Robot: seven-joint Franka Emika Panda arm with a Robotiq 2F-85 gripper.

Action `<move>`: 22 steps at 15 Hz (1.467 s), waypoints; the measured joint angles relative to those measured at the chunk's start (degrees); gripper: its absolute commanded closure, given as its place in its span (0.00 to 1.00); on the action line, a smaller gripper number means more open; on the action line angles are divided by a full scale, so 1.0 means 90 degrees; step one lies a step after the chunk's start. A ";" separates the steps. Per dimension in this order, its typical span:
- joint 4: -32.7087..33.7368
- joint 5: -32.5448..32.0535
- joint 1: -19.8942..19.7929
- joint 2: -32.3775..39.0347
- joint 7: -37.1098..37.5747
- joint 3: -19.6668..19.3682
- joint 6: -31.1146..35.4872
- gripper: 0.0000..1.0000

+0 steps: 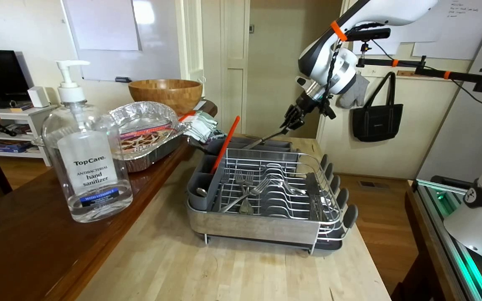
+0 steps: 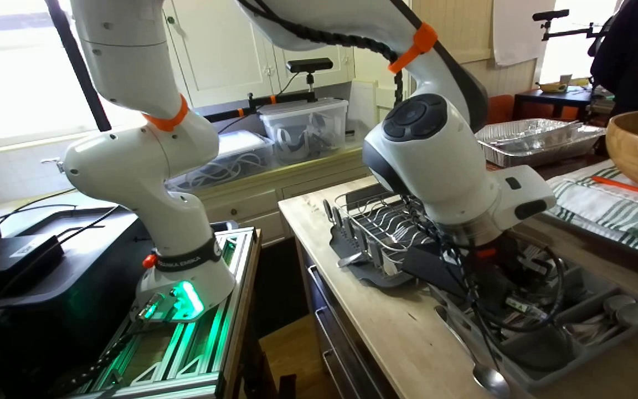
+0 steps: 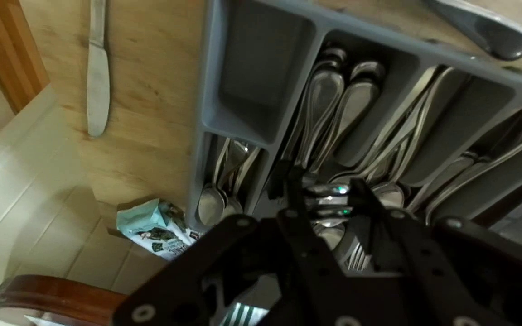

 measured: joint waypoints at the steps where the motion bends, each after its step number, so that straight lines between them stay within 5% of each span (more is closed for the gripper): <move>1: -0.0002 -0.0087 0.0047 0.0095 0.0094 -0.0073 0.0083 0.93; 4: -0.0108 -0.1054 0.0559 0.0381 0.1040 -0.0803 0.0292 0.93; 10: -0.0236 -0.3273 0.2455 0.0681 0.3317 -0.3114 0.0048 0.93; 21: 0.0116 -0.3282 0.2798 0.0638 0.3732 -0.2967 -0.0379 0.93; 22: 0.0116 -0.3312 0.2882 0.0639 0.3856 -0.3039 -0.0379 0.45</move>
